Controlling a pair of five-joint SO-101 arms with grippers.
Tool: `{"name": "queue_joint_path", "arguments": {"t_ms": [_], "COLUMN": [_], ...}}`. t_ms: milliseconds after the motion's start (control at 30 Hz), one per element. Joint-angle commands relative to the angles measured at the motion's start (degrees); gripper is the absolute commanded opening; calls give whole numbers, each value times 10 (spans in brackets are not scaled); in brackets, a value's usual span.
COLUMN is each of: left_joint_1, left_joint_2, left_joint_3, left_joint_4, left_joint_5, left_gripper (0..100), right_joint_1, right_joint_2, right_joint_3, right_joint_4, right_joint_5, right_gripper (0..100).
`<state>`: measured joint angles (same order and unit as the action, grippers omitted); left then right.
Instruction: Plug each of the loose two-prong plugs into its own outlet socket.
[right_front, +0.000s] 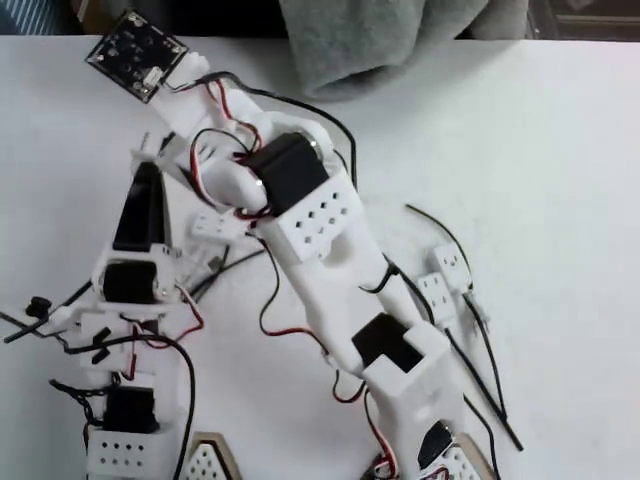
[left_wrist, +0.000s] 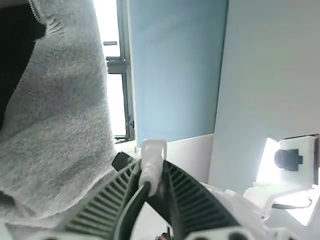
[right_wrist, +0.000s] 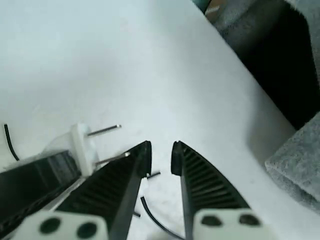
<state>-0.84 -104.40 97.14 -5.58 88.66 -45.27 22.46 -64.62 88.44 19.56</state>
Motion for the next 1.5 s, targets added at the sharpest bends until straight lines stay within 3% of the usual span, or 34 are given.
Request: {"name": "queue_joint_path", "arguments": {"t_ms": [0,367,700,867,967,1133,1300,1367,1467], "left_joint_1": [15,15,25,103,162,252,268,269,267], "left_joint_2": [3,3,3,3,3,0,0,0,0], "left_joint_3": [-1,-1,-1,-1,-1,-1,-1,-1,-1], "left_joint_4": [1,5,9,10,51,202,275,289,300], "left_joint_5": [3,3,2,-2,-70,-261,-473,-524,-538], "left_gripper": [24,24,24,24,24,24,24,24,24], "right_joint_1": [56,259,422,465,464,463,465,465,465], "right_joint_2": [-21,-189,-399,-524,-596,-679,-723,-733,-748], "right_joint_3": [-24,15,307,486,583,679,744,767,804], "right_joint_4": [39,100,100,98,96,79,73,73,73], "right_joint_5": [12,28,28,28,29,29,29,29,29], "right_gripper": [78,77,77,77,77,77,77,77,77]}}
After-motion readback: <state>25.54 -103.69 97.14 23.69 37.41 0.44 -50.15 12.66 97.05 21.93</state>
